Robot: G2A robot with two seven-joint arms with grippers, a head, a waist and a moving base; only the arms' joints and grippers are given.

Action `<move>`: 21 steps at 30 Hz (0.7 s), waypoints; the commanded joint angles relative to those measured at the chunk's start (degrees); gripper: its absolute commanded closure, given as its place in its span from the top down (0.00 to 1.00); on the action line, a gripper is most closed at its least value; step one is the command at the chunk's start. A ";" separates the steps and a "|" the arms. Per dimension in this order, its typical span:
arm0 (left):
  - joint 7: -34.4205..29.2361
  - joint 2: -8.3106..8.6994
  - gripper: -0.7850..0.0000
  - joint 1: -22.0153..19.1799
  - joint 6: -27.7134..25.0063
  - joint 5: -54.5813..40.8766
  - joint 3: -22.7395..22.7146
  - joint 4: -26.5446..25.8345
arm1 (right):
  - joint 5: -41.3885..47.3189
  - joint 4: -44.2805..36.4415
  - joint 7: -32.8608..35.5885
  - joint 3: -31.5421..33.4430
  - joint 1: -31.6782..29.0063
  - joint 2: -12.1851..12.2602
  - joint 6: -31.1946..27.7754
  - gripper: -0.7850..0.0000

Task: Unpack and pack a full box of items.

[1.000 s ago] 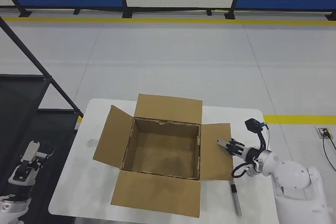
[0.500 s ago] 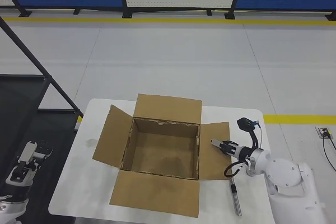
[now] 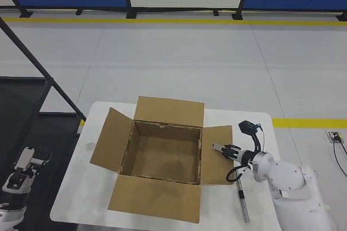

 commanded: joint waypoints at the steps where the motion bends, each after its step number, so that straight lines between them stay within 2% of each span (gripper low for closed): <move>1: -0.01 0.02 1.00 0.07 -0.05 -0.10 -0.04 0.06 | 0.09 0.04 -0.04 -0.35 0.20 0.11 0.01 0.45; 10: -0.08 0.11 1.00 0.35 -0.25 -0.12 0.18 -0.27 | 0.48 1.25 -0.67 -2.26 2.00 0.53 -0.04 0.47; 14: -0.05 0.16 1.00 0.42 -0.13 0.09 0.28 -0.57 | 0.30 0.94 -1.11 -2.16 2.18 0.84 -0.21 0.51; 15: 0.00 0.17 1.00 0.43 -0.10 0.18 0.36 -0.67 | -0.07 0.58 -1.30 -1.95 2.03 0.96 -0.14 0.65; 16: 0.00 0.18 1.00 0.43 -0.07 0.27 0.45 -0.78 | -0.55 0.02 -1.43 -1.73 1.76 1.09 -0.05 0.85; 17: 0.08 0.18 1.00 0.42 -0.01 0.34 0.54 -0.85 | -0.89 -0.67 -1.56 -1.39 1.37 1.22 0.08 1.00; 21: 0.18 0.23 1.00 0.29 0.20 0.62 0.78 -1.14 | -2.88 -5.11 -1.83 0.93 -1.53 1.93 -0.26 1.00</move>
